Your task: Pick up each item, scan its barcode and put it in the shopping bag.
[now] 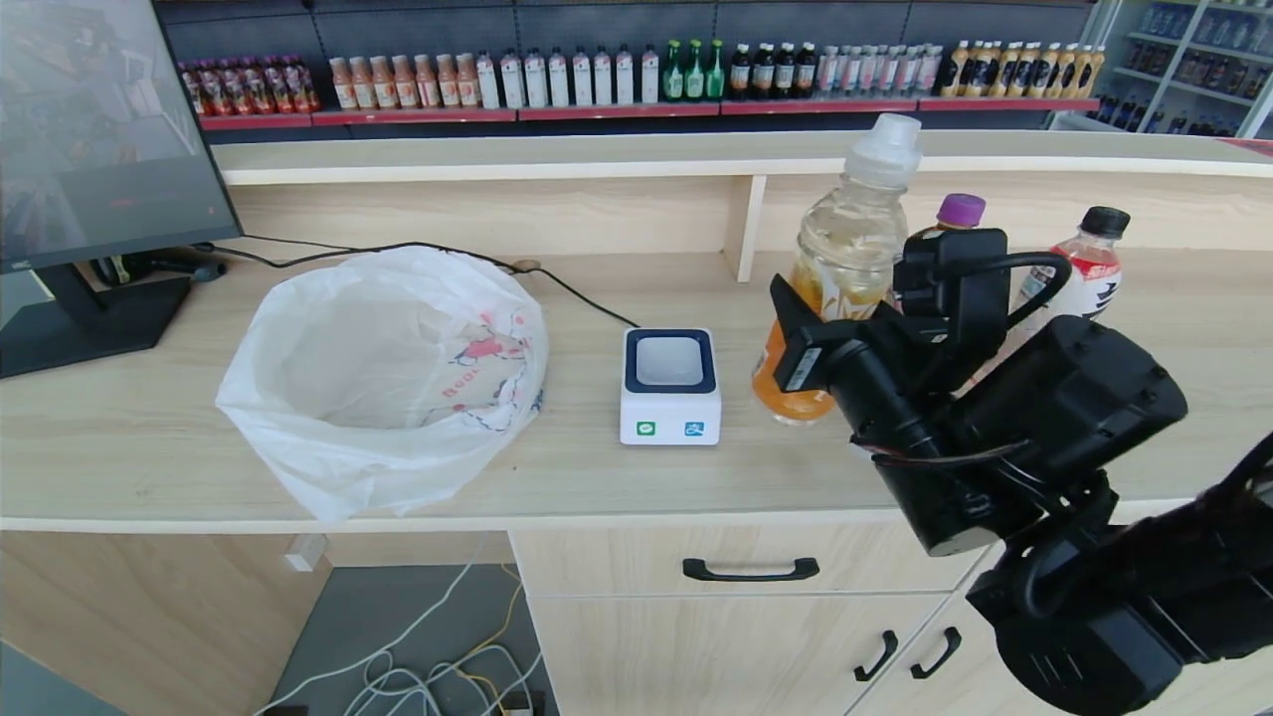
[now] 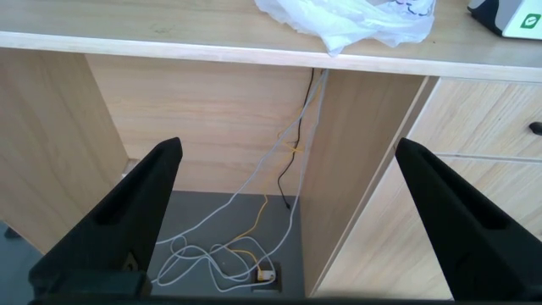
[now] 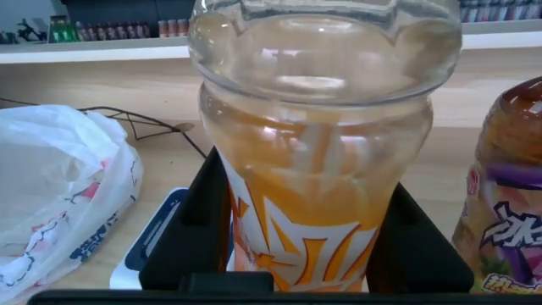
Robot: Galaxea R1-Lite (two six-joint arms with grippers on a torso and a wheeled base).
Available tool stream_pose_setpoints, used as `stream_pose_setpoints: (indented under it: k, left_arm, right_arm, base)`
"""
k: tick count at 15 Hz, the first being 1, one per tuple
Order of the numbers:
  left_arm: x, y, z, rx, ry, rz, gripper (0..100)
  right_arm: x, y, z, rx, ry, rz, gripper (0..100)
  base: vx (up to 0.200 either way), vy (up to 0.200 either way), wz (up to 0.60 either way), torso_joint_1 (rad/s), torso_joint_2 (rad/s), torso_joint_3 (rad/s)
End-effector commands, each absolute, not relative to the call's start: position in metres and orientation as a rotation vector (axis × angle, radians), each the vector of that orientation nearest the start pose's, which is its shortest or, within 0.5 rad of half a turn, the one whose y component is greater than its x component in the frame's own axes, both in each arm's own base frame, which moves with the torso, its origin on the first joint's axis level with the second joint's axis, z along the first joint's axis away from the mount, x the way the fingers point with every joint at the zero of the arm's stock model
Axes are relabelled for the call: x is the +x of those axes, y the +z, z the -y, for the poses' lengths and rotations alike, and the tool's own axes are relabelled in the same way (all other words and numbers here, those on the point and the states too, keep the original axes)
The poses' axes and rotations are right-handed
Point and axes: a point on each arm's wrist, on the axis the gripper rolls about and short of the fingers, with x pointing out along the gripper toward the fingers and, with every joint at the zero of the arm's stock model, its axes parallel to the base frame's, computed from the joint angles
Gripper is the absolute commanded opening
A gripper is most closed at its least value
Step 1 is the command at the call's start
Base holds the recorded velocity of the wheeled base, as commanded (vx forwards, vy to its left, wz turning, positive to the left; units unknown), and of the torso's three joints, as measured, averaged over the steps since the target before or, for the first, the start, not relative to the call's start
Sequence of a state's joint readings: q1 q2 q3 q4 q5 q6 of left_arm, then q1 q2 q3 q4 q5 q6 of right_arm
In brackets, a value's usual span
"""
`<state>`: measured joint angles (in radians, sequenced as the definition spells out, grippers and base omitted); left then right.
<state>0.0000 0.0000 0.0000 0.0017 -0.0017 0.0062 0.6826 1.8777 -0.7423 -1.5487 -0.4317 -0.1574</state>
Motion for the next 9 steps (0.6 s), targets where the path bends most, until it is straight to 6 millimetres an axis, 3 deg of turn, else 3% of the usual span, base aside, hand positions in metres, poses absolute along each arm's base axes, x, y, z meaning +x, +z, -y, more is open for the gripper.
stream_pose_setpoints:
  k: [1, 9]
  left_arm:
    - [-0.023, 0.075, 0.000, 0.006, -0.002, -0.002, 100]
    - [-0.023, 0.075, 0.000, 0.006, -0.002, -0.002, 100]
  right_arm:
    - [0.234, 0.204, -0.189, 0.073, 0.245, 0.372, 0]
    - [0.199, 0.193, -0.186, 0.125, 0.338, 0.304, 0]
  base:
    - [0.000, 0.000, 0.00, 0.000, 0.00, 0.000]
    - [0.000, 0.000, 0.00, 0.000, 0.00, 0.000]
